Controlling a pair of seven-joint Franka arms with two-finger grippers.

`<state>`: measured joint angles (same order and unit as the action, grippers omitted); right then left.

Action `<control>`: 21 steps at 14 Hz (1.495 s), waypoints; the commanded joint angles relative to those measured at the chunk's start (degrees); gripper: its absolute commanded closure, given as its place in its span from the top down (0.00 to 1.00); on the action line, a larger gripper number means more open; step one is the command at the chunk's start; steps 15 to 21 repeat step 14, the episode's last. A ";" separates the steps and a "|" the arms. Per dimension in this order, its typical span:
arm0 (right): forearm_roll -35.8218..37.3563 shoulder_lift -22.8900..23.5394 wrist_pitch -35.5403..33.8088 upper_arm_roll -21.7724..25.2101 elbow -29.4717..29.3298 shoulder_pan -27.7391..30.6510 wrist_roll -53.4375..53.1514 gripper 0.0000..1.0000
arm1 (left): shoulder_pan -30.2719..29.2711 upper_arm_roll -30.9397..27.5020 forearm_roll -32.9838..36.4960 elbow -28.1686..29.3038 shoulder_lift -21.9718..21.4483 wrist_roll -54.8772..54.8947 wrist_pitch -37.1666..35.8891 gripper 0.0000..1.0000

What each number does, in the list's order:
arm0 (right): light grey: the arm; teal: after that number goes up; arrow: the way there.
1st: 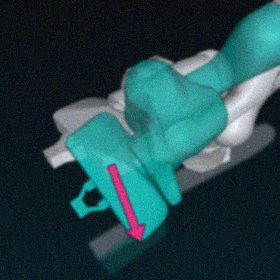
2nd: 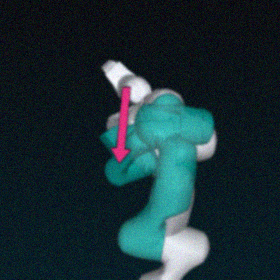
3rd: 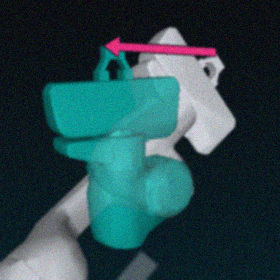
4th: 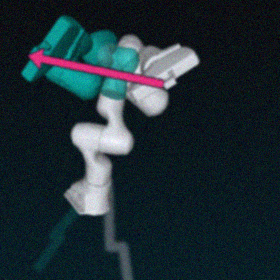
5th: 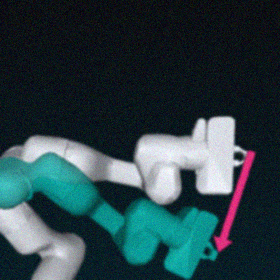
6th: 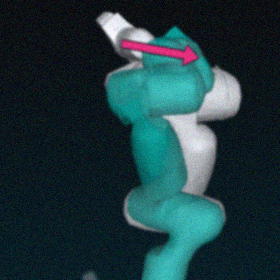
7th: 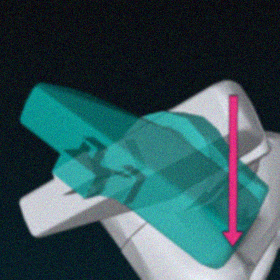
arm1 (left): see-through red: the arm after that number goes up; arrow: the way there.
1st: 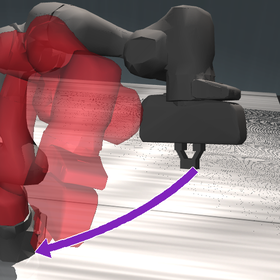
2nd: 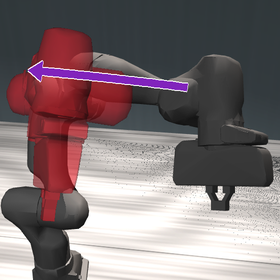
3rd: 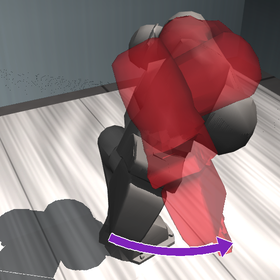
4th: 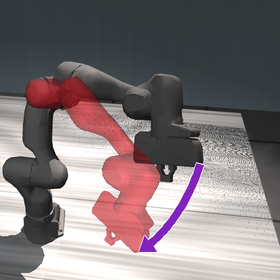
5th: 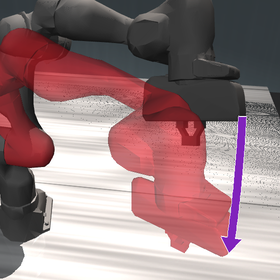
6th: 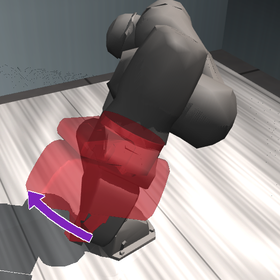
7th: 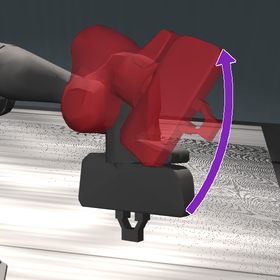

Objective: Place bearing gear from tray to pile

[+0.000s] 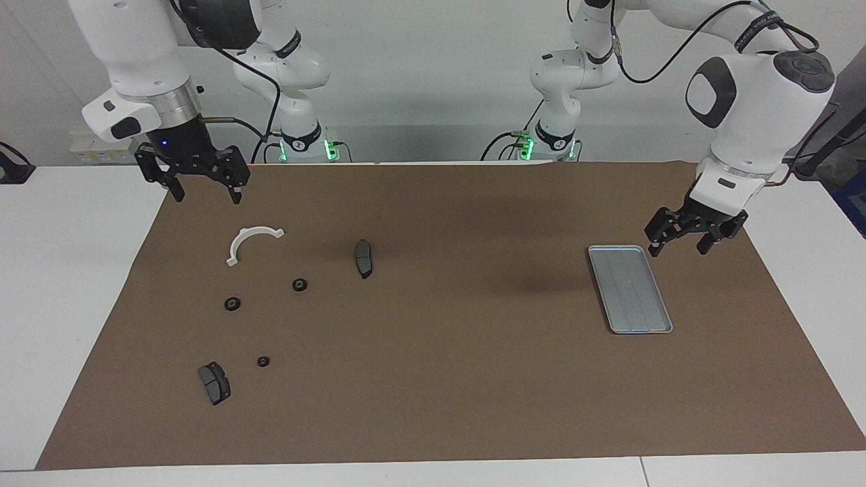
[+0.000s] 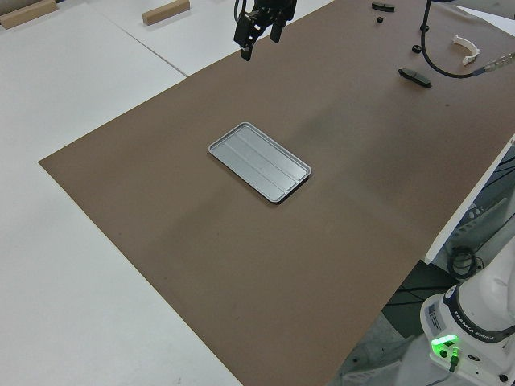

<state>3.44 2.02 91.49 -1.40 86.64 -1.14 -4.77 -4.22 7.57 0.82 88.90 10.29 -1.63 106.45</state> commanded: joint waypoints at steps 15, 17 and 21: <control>-3.80 -3.69 0.88 -0.10 6.35 0.26 3.36 1.00 | -0.61 -0.01 -0.65 2.33 -2.03 0.75 0.51 1.00; -3.80 -3.69 0.88 -0.10 6.35 0.26 3.36 1.00 | -0.61 -0.01 -0.65 2.33 -2.03 0.75 0.51 1.00; -3.80 -3.69 0.88 -0.10 6.35 0.26 3.36 1.00 | -0.61 -0.01 -0.65 2.33 -2.03 0.75 0.51 1.00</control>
